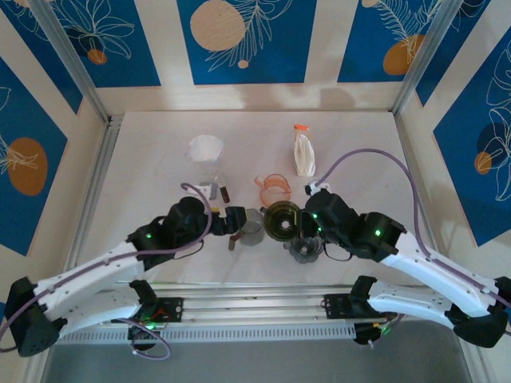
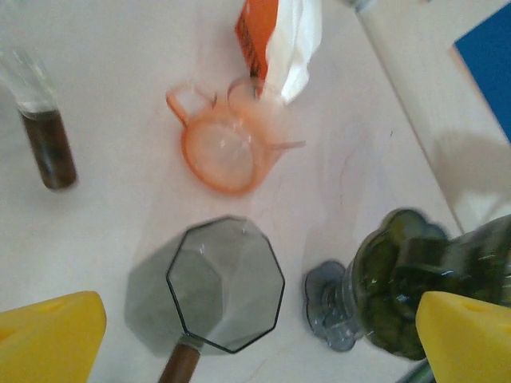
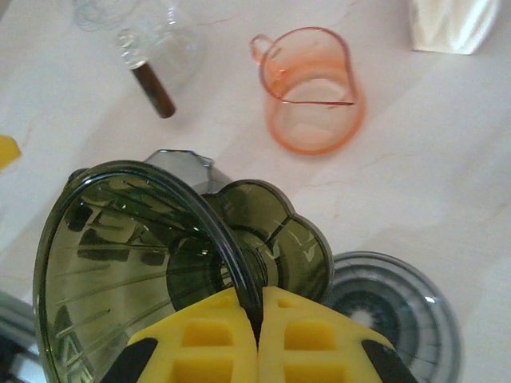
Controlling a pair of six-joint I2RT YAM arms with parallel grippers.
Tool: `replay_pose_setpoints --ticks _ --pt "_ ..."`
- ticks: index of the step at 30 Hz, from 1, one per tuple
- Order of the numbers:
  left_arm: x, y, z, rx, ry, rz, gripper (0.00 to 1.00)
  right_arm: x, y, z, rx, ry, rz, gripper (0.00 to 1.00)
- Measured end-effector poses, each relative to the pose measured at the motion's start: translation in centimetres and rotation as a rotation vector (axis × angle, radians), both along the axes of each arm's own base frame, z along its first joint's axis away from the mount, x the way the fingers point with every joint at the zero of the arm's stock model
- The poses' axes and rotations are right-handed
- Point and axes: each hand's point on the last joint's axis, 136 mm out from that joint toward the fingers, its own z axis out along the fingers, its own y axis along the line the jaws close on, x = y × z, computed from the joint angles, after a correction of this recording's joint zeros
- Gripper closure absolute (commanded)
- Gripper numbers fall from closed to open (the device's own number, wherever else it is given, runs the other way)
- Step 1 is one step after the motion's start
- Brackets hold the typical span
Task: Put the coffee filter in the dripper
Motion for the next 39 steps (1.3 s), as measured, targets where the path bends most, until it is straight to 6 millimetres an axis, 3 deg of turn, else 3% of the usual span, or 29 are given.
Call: replay_pose_setpoints --ticks 5,9,12,21,34,39 --pt "-0.5 3.2 3.0 0.014 -0.101 0.063 0.0 1.2 3.7 -0.3 0.047 0.075 0.067 1.0" --pt "-1.3 5.5 3.7 0.022 -0.142 0.1 0.0 2.5 6.1 -0.8 0.06 0.121 0.106 1.0" --pt "-1.9 6.7 3.1 0.033 -0.151 0.116 0.0 3.5 7.4 -1.3 0.06 0.139 0.122 1.0" --pt "-2.4 8.6 0.8 0.089 -0.133 0.151 0.0 4.7 8.4 -3.3 0.021 0.182 0.137 1.0" --pt "-2.3 9.0 0.6 0.105 -0.135 0.172 0.0 5.2 8.6 -4.3 0.012 0.211 0.132 1.0" --pt "-2.3 9.0 0.6 0.106 -0.136 0.173 0.0 5.5 8.4 -4.5 0.014 0.216 0.119 0.83"
